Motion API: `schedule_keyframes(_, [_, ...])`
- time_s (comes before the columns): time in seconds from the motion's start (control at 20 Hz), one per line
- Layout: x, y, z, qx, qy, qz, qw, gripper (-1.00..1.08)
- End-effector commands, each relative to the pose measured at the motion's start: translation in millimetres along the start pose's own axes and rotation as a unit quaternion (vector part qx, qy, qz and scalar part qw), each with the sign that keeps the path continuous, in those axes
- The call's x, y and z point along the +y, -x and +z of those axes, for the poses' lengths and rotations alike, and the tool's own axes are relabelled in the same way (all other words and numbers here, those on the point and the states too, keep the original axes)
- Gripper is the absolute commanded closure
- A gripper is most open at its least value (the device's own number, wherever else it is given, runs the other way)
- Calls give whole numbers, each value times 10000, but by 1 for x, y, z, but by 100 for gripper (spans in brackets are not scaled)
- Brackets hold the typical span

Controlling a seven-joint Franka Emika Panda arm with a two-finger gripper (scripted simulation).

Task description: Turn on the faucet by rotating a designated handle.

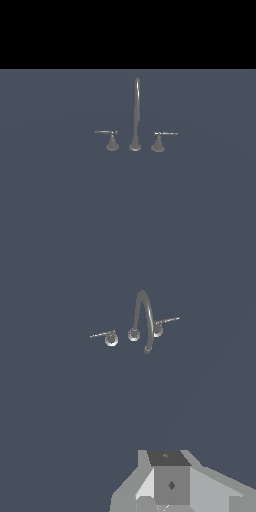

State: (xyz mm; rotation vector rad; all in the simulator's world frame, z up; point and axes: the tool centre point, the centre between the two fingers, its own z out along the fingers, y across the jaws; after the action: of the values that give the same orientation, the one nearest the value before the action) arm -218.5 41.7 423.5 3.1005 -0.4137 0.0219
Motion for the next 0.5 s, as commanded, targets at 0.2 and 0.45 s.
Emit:
schedule_keyframes(0.2, [-27,-13,37,-15,-6,700,9975,108])
schedule_keyframes(0.45, [-47,-25,66,-26,-12,1232,9924,108])
